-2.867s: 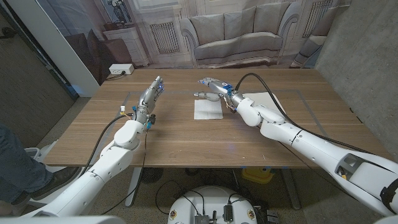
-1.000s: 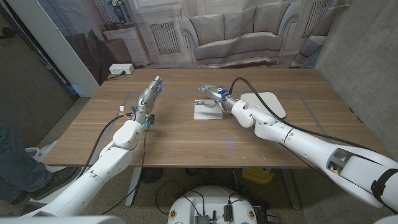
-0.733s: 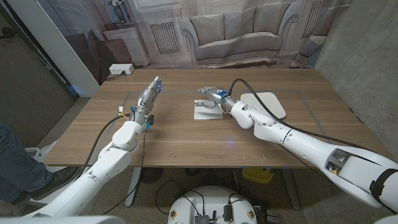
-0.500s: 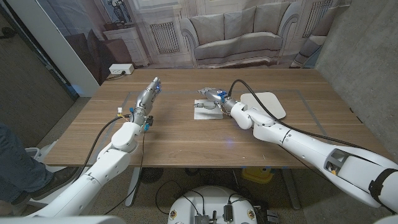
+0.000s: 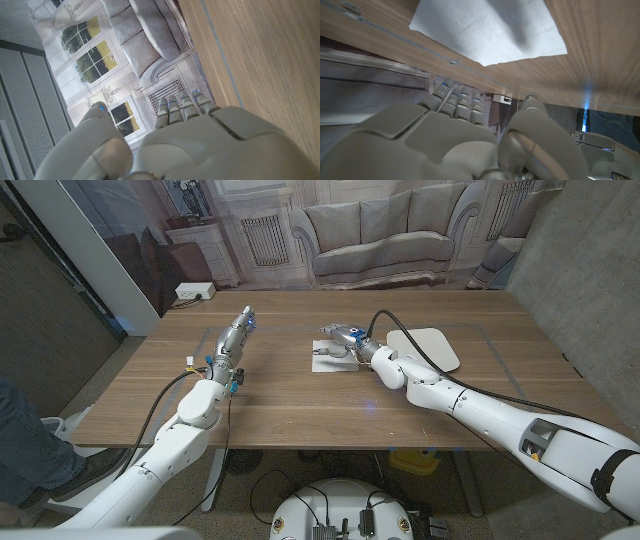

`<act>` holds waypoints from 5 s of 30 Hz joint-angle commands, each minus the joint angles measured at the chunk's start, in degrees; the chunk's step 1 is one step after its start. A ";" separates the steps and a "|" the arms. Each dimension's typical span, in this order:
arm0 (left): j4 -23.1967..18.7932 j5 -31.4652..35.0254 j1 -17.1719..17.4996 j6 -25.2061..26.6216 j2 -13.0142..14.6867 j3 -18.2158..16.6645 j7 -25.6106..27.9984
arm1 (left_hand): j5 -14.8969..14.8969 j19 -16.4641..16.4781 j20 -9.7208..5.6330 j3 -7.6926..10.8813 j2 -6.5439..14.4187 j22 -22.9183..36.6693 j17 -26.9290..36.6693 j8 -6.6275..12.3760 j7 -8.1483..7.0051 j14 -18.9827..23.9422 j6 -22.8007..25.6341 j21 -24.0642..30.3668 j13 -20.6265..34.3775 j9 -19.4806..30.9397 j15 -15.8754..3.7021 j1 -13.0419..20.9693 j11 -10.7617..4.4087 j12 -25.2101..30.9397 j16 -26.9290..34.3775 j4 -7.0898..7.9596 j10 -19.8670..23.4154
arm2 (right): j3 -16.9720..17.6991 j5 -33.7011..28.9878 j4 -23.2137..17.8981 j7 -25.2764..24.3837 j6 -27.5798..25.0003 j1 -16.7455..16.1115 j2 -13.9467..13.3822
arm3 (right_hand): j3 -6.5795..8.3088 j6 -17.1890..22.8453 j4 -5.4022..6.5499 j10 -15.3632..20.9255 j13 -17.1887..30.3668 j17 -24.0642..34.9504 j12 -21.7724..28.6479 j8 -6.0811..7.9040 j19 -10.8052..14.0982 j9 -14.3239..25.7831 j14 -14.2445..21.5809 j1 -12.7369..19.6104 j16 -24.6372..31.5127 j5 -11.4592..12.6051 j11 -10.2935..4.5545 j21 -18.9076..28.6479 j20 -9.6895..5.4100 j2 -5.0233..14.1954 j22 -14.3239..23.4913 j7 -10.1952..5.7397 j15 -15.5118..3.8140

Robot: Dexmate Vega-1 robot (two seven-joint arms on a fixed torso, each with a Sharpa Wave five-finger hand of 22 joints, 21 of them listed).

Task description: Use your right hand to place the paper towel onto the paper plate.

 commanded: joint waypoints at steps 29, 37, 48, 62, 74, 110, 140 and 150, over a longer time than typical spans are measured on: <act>-0.46 0.20 -0.19 0.82 -0.89 0.25 0.94 | -0.04 0.08 0.04 -0.44 0.14 0.20 0.22 0.21 0.11 0.48 1.10 0.03 0.13 0.34 -0.17 0.35 0.11 0.27 0.02 0.02 0.45 | -2.07 1.04 2.93 1.06 -1.80 0.20 0.55 | 0.13 0.41 -0.75 0.81 0.23 0.22 -0.03 0.37 0.58 0.17 0.93 1.08 0.31 -0.01 -0.24 -0.65 -0.22 0.08 0.34 -0.79 -0.31; -0.30 0.27 -0.51 0.82 -1.14 0.53 0.86 | -0.04 0.07 0.08 -0.49 0.21 0.20 0.23 0.19 0.18 0.50 1.13 0.03 0.13 0.34 -0.15 0.38 -0.01 0.26 0.01 0.03 0.45 | -2.26 1.51 3.73 1.06 -1.72 0.21 0.69 | 0.15 0.44 -0.87 1.16 0.24 0.23 0.10 0.39 0.90 0.18 1.15 1.23 0.35 -0.02 -0.44 -0.72 -0.20 0.08 0.35 -0.86 -0.50; -0.64 0.46 -0.31 0.87 -1.20 0.57 1.25 | -0.04 0.11 0.13 -0.54 0.29 0.20 0.23 0.20 0.09 0.52 1.25 0.06 0.14 0.35 -0.22 0.40 -0.02 0.23 0.01 0.05 0.42 | -2.61 2.54 5.41 1.83 -1.09 0.84 0.94 | 0.21 1.00 -1.11 1.83 0.24 0.23 0.33 0.60 2.01 0.21 1.82 1.55 0.49 -0.03 -0.74 -0.63 -0.36 0.14 0.37 -1.27 -0.88; -0.47 0.47 -0.70 1.09 -1.39 0.94 1.05 | -0.05 0.07 0.25 -0.62 0.40 0.20 0.23 0.23 -0.16 0.52 1.50 0.05 0.14 0.35 -0.21 0.45 -0.13 0.23 0.00 0.06 0.49 | -2.79 2.29 6.43 -0.92 -0.26 0.84 1.05 | 1.28 3.64 -2.73 6.32 0.26 0.20 1.68 1.27 9.90 0.28 7.76 4.56 1.56 -0.07 -2.48 1.00 -1.28 1.18 0.64 -2.31 -3.17; -0.18 0.29 -1.12 1.50 -1.55 1.24 0.89 | -0.06 0.01 0.34 -0.70 0.49 0.21 0.24 0.21 -0.17 0.53 1.58 0.04 0.14 0.36 -0.21 0.48 -0.13 0.19 -0.01 0.07 0.44 | -2.81 1.68 7.70 -5.24 1.67 0.71 1.11 | 3.47 7.56 -4.64 11.62 0.22 0.23 2.94 2.01 17.15 0.38 15.34 9.75 2.32 -0.13 -4.57 2.65 -3.75 3.18 0.88 -3.59 -6.24; -0.96 0.15 -0.42 1.15 -2.02 1.41 1.31 | -0.11 -0.02 0.53 -0.86 0.79 0.21 0.24 0.32 -0.28 0.68 2.26 0.06 0.15 0.37 -0.24 0.64 -0.08 0.20 0.02 0.09 0.56 | -1.34 -0.32 10.47 -19.23 10.33 -0.26 0.40 | 10.44 28.67 -5.26 32.82 0.14 1.01 6.09 5.02 37.57 0.82 42.10 29.22 4.42 -2.56 -11.68 11.45 -10.02 7.36 2.11 -8.83 -13.37; -0.54 0.12 -1.43 1.09 -1.73 1.65 0.10 | -0.18 -0.03 0.59 -1.11 0.90 0.21 0.23 0.14 -0.07 0.62 2.21 0.07 0.15 0.38 -0.40 0.77 -0.32 0.20 -0.04 0.05 0.64 | 2.93 -1.42 1.74 -19.50 9.69 -3.51 -3.46 | 9.46 29.11 -3.63 33.68 0.17 0.94 5.40 4.24 37.53 0.98 42.75 28.17 3.52 -2.86 -10.80 12.06 -9.91 7.02 2.19 -8.32 -13.21; -0.83 -0.14 -1.31 1.12 -1.35 1.33 -0.11 | -0.19 -0.01 0.58 -1.20 0.90 0.21 0.23 0.14 -0.04 0.61 2.31 0.09 0.15 0.38 -0.43 0.79 -0.14 0.17 -0.04 0.05 0.61 | 3.52 -2.53 0.50 -19.51 10.26 -3.53 -3.89 | 9.56 29.29 -3.71 33.86 0.17 0.94 5.17 4.07 37.24 1.03 42.64 28.55 3.20 -2.82 -10.88 12.10 -9.89 7.15 2.18 -8.28 -13.23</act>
